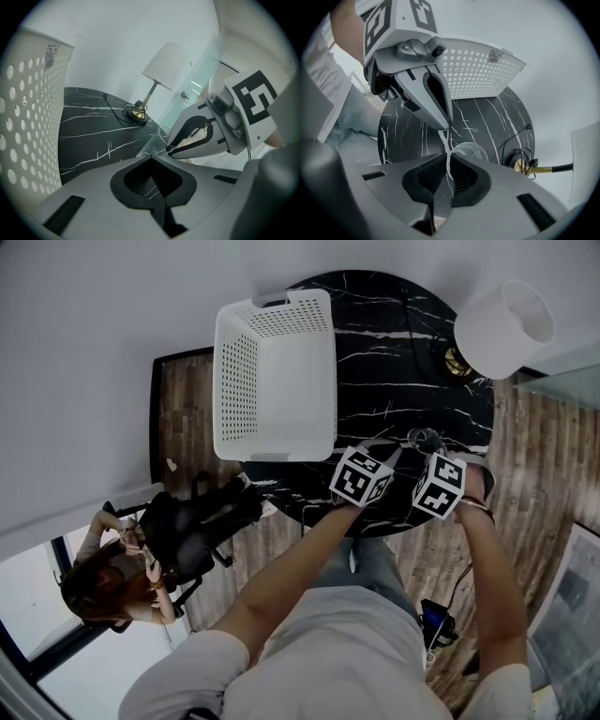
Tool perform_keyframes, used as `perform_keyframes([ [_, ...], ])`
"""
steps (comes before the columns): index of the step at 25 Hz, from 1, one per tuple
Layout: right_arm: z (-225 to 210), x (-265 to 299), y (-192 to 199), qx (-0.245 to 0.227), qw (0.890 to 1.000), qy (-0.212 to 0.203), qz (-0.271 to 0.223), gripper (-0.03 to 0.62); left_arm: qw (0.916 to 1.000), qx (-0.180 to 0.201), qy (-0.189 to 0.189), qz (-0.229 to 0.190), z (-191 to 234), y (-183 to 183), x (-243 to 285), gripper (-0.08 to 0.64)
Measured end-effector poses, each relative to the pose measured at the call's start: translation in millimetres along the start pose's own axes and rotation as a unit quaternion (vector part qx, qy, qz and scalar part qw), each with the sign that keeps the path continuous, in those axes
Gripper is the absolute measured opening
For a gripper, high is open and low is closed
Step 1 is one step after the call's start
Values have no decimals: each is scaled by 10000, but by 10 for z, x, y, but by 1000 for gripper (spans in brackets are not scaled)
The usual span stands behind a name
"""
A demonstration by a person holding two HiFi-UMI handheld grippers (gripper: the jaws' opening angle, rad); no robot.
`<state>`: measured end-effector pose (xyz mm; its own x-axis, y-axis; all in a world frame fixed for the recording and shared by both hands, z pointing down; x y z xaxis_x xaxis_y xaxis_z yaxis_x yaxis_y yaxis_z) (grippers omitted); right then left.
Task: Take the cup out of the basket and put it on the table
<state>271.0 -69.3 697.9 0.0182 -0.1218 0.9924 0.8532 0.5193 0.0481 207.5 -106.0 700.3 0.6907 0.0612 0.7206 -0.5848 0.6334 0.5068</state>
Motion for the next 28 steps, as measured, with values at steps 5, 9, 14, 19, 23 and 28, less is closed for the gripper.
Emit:
perform_keyframes([
  [5,9,17,8,62,10000,16,-13,23,10000,4,-33,-22,-19,32,-56,5],
  [9,10,-9,16,127,9999,21,-45,23,9999,27,-31,-96,-61,28,-158,6],
  [14,-27,-158,19,237,9995,141,-154,25,9996,116,-19,-253,-170,-40,-330,6],
  [19,-86,-539,-8,567,9957,412,-610,25,9987,248,9,-446,-365,-152,-559,6],
  [23,-134,-1009,-65,1063,9819,701,-1401,23,9963,377,71,-770,-587,-279,-892,6],
  [28,-51,-1639,-226,1363,9608,907,-2237,20,9891,434,114,-1403,-824,-443,-1558,6],
])
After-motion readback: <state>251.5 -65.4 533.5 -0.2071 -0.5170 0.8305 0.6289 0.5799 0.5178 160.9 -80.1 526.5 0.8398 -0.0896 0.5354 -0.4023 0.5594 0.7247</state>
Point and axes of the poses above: the fingertips, and each gripper's own axes: x forward along the fingers, z to its left, y out of its underside, the point moved 4 cm from there along -x, backward along the fingers, and after that the axes turned 9 degrees about z, right-handed, at the moved point
